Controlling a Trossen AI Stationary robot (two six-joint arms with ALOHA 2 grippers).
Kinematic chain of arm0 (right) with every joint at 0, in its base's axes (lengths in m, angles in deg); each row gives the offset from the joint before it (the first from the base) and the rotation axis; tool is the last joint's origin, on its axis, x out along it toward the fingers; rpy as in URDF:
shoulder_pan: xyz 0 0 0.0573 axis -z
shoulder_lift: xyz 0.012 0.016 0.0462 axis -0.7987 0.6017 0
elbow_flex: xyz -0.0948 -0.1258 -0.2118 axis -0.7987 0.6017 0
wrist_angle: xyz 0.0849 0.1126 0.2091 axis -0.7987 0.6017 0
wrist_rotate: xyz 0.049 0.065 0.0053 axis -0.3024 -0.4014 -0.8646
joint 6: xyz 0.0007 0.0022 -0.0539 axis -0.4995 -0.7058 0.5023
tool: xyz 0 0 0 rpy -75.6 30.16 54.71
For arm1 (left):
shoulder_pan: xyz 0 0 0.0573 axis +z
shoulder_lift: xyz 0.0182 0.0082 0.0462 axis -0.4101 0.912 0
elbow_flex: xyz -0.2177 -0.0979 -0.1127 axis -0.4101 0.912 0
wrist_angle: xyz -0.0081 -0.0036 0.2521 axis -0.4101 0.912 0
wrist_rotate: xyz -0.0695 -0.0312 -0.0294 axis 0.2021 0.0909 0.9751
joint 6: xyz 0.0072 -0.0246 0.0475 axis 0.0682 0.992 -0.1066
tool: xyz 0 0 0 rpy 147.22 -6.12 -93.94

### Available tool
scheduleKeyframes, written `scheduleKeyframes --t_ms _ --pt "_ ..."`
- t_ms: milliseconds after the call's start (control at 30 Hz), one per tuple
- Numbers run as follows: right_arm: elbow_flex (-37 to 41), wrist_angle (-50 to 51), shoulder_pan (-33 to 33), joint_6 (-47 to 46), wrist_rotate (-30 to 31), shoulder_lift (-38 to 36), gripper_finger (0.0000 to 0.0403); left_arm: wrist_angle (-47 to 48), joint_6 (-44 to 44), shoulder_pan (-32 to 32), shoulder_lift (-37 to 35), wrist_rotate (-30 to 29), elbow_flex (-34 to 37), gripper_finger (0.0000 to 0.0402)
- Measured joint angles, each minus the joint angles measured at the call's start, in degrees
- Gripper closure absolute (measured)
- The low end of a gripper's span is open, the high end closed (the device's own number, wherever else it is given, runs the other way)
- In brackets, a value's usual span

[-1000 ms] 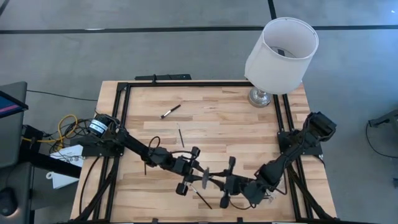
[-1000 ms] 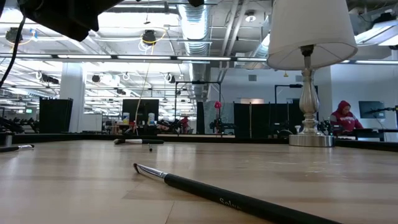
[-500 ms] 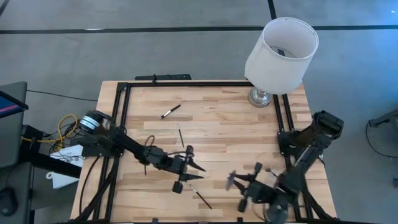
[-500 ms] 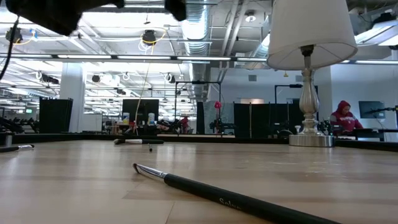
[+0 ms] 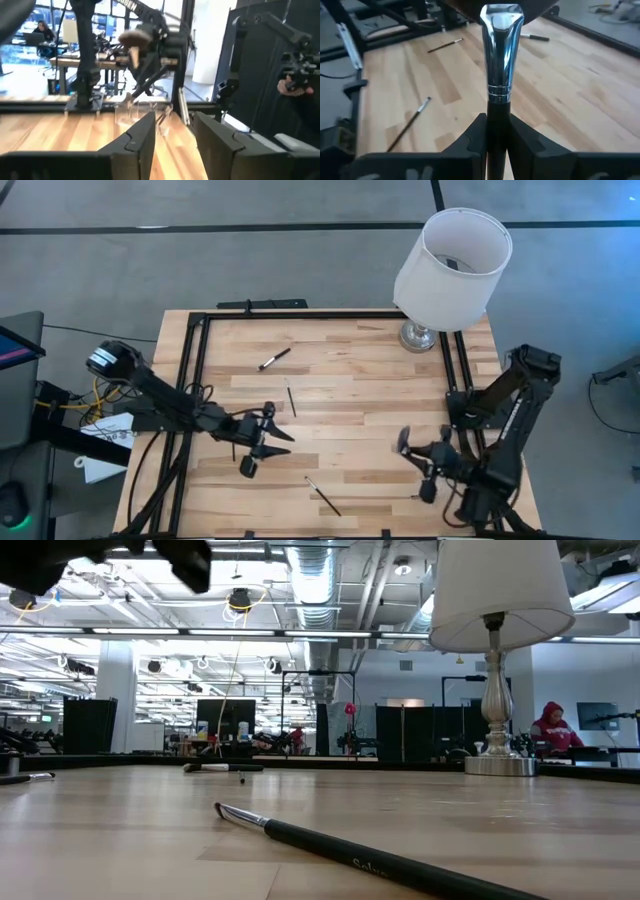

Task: Pick & Place Makeup Brushes
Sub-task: Put the black highlighter brush into the transparent organizer

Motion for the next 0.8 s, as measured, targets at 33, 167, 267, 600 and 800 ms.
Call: scheduleKeyframes --t_ms 33,167,267,600,800 --pt "0.0 0.56 -0.92 -0.88 -0.09 -0.47 0.0362 0.16 0.3 -0.26 -0.26 -0.58 0.69 0.0272" --pt "-0.02 1.43 -3.77 -4.75 -5.01 -0.96 0.0359 0.05 1.84 -1.34 -0.2 -1.77 2.25 0.0276" --pt "-0.02 3.61 -5.14 -11.17 -10.59 0.94 0.0359 0.14 3.71 -2.07 -0.15 -1.77 3.38 0.0277" --pt "0.0 6.61 -9.65 -25.19 -18.62 8.33 0.0355 0.65 9.07 -2.74 -0.17 -1.8 6.32 0.0278" --pt "0.0 7.78 -11.69 -26.68 -18.84 9.61 0.0354 1.56 9.09 -2.72 -0.17 -5.27 7.76 0.0278"
